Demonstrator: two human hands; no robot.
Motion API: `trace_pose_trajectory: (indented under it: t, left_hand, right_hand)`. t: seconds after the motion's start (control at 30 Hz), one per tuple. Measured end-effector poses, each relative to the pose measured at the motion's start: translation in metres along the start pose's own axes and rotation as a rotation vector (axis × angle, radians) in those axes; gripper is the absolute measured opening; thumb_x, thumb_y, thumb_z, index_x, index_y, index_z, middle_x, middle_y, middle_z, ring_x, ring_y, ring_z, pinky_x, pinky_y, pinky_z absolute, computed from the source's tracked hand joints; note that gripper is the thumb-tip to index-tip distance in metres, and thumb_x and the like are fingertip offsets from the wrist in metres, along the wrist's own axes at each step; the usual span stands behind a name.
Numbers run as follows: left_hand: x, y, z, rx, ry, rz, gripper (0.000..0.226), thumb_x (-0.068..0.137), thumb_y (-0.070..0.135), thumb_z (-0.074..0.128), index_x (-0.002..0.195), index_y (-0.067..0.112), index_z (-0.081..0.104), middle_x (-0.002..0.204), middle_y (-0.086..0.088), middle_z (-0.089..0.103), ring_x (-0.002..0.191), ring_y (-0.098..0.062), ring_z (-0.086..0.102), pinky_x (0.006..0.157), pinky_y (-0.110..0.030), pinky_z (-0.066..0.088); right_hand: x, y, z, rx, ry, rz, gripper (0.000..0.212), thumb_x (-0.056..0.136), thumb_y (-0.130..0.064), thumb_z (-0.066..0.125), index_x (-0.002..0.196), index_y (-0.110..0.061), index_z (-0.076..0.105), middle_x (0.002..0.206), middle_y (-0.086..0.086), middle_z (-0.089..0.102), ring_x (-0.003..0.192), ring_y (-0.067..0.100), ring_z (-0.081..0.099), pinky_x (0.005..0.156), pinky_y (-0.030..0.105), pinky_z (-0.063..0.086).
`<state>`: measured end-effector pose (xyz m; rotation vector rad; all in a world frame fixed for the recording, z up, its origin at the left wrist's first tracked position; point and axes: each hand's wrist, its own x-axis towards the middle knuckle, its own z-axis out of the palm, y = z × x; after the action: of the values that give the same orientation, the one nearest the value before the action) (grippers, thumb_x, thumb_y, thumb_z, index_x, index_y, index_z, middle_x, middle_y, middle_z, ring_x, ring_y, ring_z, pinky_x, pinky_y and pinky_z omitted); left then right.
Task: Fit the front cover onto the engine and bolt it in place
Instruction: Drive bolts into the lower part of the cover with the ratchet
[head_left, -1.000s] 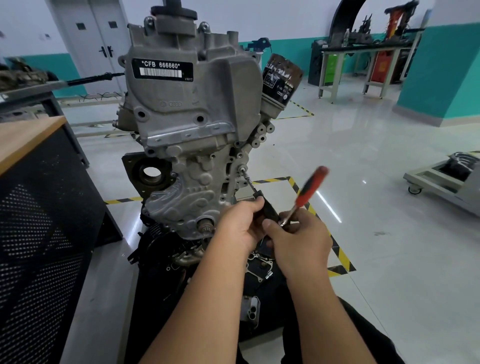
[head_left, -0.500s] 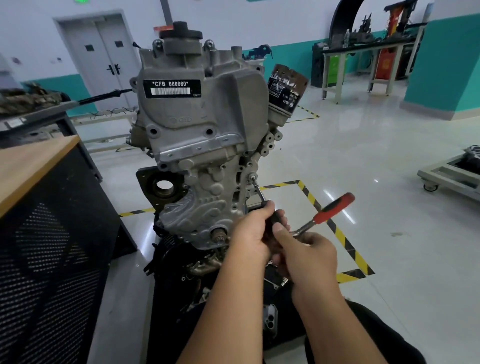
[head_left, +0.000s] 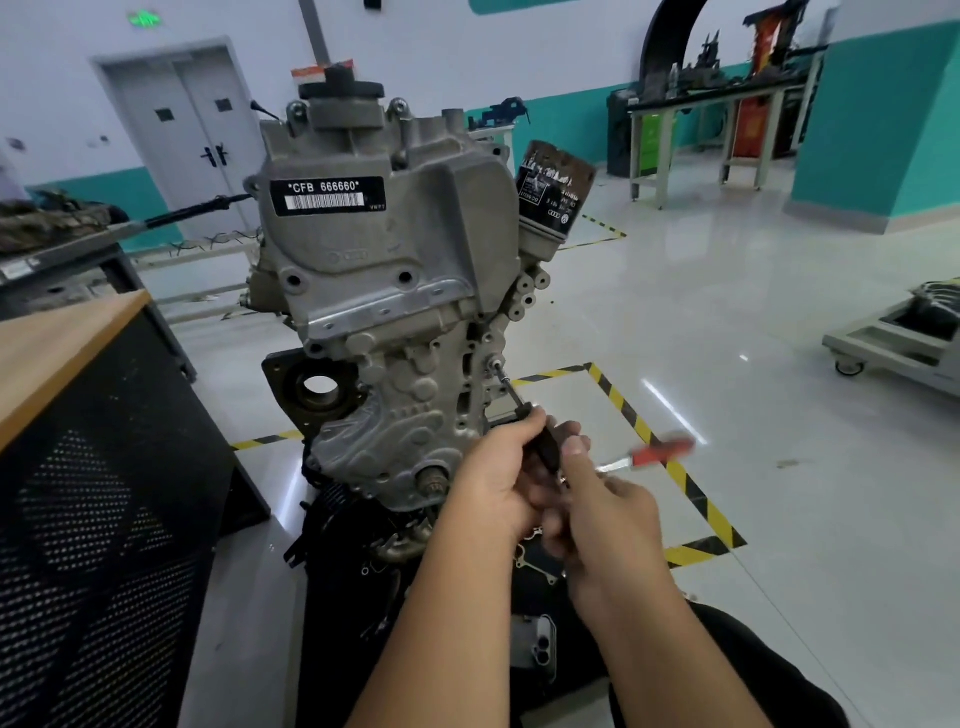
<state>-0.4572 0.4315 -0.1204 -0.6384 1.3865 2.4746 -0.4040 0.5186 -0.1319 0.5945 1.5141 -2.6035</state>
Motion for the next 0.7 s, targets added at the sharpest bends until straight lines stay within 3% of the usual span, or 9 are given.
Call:
trace_pose_trajectory:
  t: [0.07,0.13,0.2,0.27,0.37,0.43,0.57,0.63,0.7]
  left_hand:
    - [0.000,0.000,-0.002,0.009,0.016,-0.014,0.019,0.101,0.022,0.061,0.089,0.007,0.065,0.081,-0.009,0.077,0.059,-0.021,0.073,0.053,-0.030,0.058]
    - [0.001,0.000,0.001,-0.004,0.036,-0.019,0.028,0.103,0.017,0.057,0.081,0.002,0.065,0.070,-0.011,0.074,0.055,-0.022,0.071,0.069,-0.037,0.058]
    - [-0.001,0.002,0.005,-0.038,0.043,-0.006,0.027,0.103,0.016,0.057,0.081,0.001,0.063,0.065,-0.010,0.070,0.053,-0.021,0.069,0.067,-0.039,0.057]
    - [-0.004,0.001,0.007,-0.042,0.047,-0.001,0.025,0.101,0.018,0.062,0.080,0.004,0.063,0.065,-0.008,0.068,0.054,-0.020,0.067,0.058,-0.033,0.057]
    - [-0.001,0.002,-0.001,-0.016,0.031,-0.010,0.029,0.101,0.020,0.060,0.077,0.006,0.066,0.066,-0.006,0.071,0.054,-0.018,0.069,0.047,-0.025,0.053]
    - [0.000,0.003,-0.005,0.023,0.037,-0.006,0.029,0.103,0.015,0.055,0.078,0.005,0.065,0.066,-0.006,0.071,0.055,-0.019,0.069,0.056,-0.029,0.052]
    - [-0.001,0.004,-0.002,-0.026,0.027,0.046,0.018,0.100,0.012,0.062,0.093,-0.005,0.065,0.079,-0.017,0.069,0.068,-0.028,0.068,0.076,-0.042,0.059]
    - [0.001,0.003,-0.004,-0.014,0.046,0.071,0.023,0.092,0.018,0.073,0.100,-0.004,0.069,0.092,-0.020,0.071,0.082,-0.031,0.069,0.083,-0.043,0.060]
    - [0.000,0.003,-0.006,0.006,0.031,0.052,0.023,0.091,0.025,0.074,0.091,0.002,0.070,0.085,-0.013,0.073,0.071,-0.026,0.070,0.070,-0.035,0.055]
  right_hand:
    - [0.000,-0.001,-0.001,0.025,-0.040,0.102,0.029,0.097,-0.034,0.070,0.093,-0.005,0.070,0.063,0.011,0.061,0.038,0.013,0.046,0.037,0.024,0.039]
    - [0.005,0.003,-0.005,-0.362,0.026,-0.112,0.025,0.089,-0.034,0.078,0.087,-0.010,0.068,0.059,0.001,0.066,0.046,0.015,0.060,0.047,0.032,0.051]
    - [0.005,0.006,-0.005,-0.589,0.134,-0.316,0.028,0.079,-0.040,0.085,0.078,-0.017,0.068,0.061,-0.001,0.070,0.057,0.017,0.068,0.059,0.037,0.058]
    - [0.005,0.008,-0.004,-0.385,0.116,-0.254,0.036,0.079,-0.041,0.085,0.073,-0.010,0.068,0.054,0.000,0.066,0.044,0.015,0.060,0.047,0.031,0.050]
    - [0.001,0.005,0.000,0.162,-0.006,0.122,0.029,0.093,-0.035,0.075,0.086,-0.007,0.076,0.054,0.005,0.057,0.036,0.011,0.040,0.034,0.022,0.033]
    - [0.003,0.006,0.000,0.070,-0.014,0.103,0.027,0.094,-0.033,0.074,0.088,-0.008,0.075,0.053,0.002,0.055,0.039,0.011,0.042,0.036,0.026,0.036]
    - [0.002,0.007,-0.002,-0.612,0.176,-0.403,0.030,0.075,-0.043,0.086,0.075,-0.021,0.066,0.064,-0.004,0.068,0.061,0.015,0.066,0.056,0.030,0.050]
    - [0.000,0.009,-0.001,-0.562,0.156,-0.415,0.031,0.075,-0.043,0.087,0.077,-0.019,0.067,0.063,-0.002,0.069,0.054,0.011,0.064,0.049,0.022,0.045]
    - [-0.002,0.008,0.000,-0.236,0.031,-0.195,0.040,0.085,-0.040,0.081,0.077,-0.004,0.065,0.055,0.006,0.064,0.040,0.014,0.054,0.038,0.023,0.041]
